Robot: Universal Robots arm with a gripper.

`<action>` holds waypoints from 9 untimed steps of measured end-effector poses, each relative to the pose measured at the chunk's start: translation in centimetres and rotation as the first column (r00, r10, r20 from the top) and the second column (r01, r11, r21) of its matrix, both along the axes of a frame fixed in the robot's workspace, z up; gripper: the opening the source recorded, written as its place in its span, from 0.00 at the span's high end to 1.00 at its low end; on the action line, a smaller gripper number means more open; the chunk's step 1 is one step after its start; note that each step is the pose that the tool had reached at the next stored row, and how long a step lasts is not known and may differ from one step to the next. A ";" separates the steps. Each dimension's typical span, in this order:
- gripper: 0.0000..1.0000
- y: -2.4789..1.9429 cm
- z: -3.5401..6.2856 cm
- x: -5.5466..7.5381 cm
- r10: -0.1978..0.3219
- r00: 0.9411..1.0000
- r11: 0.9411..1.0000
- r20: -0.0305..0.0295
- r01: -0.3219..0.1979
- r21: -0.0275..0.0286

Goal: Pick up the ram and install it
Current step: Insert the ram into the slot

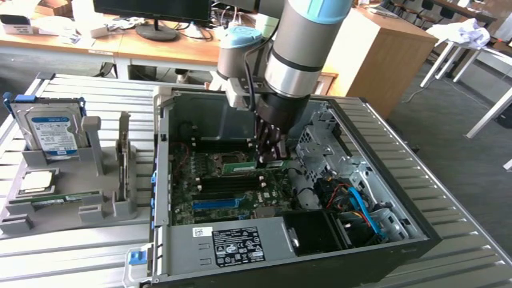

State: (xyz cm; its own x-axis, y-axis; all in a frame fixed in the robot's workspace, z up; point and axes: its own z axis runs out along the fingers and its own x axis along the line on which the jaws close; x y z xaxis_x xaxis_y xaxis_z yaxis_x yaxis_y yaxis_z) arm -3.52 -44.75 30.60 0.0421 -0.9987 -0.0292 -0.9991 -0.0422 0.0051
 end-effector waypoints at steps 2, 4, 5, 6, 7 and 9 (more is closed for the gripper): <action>0.87 0.00 -0.06 0.0 0.000 1.000 1.000 0.000 0.000 0.000; 0.87 0.00 -0.14 0.0 0.000 1.000 1.000 0.000 0.000 0.000; 0.87 0.00 -0.18 0.0 0.000 1.000 1.000 0.000 0.000 0.000; 0.87 0.00 -0.23 0.0 0.000 1.000 1.000 0.000 0.000 0.000; 0.87 0.00 -0.29 0.0 0.000 1.000 1.000 0.000 0.000 0.000; 0.87 0.00 -0.41 0.0 0.000 1.000 1.000 0.000 0.000 0.000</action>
State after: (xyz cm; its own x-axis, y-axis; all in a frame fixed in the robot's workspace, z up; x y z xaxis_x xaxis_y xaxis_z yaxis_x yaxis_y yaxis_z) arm -3.52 -44.76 30.19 0.0420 -0.9987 -0.0291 -0.9991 -0.0422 0.0050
